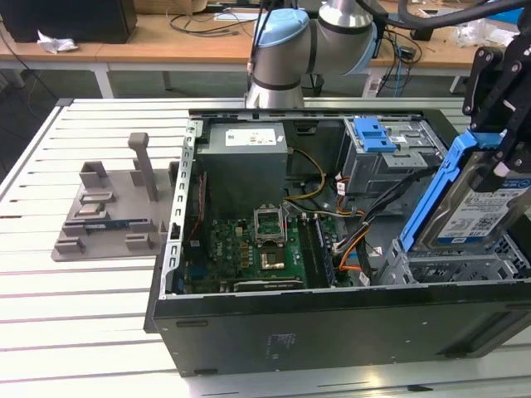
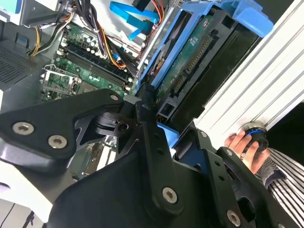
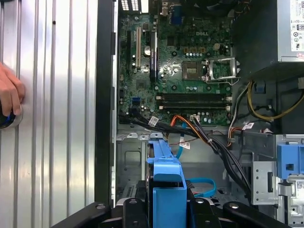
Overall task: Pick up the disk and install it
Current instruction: 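Insert the disk into the insertion slot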
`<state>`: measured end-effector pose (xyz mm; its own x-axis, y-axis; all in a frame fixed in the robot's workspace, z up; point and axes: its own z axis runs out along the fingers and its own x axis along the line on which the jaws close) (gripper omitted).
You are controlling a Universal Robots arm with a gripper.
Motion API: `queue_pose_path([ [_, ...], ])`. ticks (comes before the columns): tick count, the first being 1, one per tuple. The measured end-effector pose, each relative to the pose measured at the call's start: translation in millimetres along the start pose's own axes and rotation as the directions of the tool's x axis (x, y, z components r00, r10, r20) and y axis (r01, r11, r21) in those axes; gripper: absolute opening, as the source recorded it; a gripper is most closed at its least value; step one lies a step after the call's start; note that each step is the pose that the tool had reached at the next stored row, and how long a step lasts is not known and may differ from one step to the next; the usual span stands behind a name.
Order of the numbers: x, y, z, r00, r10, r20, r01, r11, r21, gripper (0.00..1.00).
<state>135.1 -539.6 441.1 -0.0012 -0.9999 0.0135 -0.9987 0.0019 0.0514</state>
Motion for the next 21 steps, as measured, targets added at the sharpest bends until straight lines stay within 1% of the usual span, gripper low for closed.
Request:
queue_pose_path([
  [2,0.2,-0.3,4.8,1.0000,0.000,-0.0001,0.000,1.0000,-0.0004,0.37],
  [3,0.2,-0.5,8.8,1.0000,0.000,-0.0001,0.000,1.0000,-0.0007,0.37],
  [10,0.0,-1.2,22.1,1.0000,0.000,-0.0001,0.000,1.0000,-0.0024,0.37],
  [15,-0.2,-1.8,33.0,1.0000,0.000,-0.0002,0.000,1.0000,-0.0032,0.37],
  [21,-0.3,-2.3,43.7,1.0000,0.000,-0.0001,0.000,1.0000,-0.0034,0.37],
])
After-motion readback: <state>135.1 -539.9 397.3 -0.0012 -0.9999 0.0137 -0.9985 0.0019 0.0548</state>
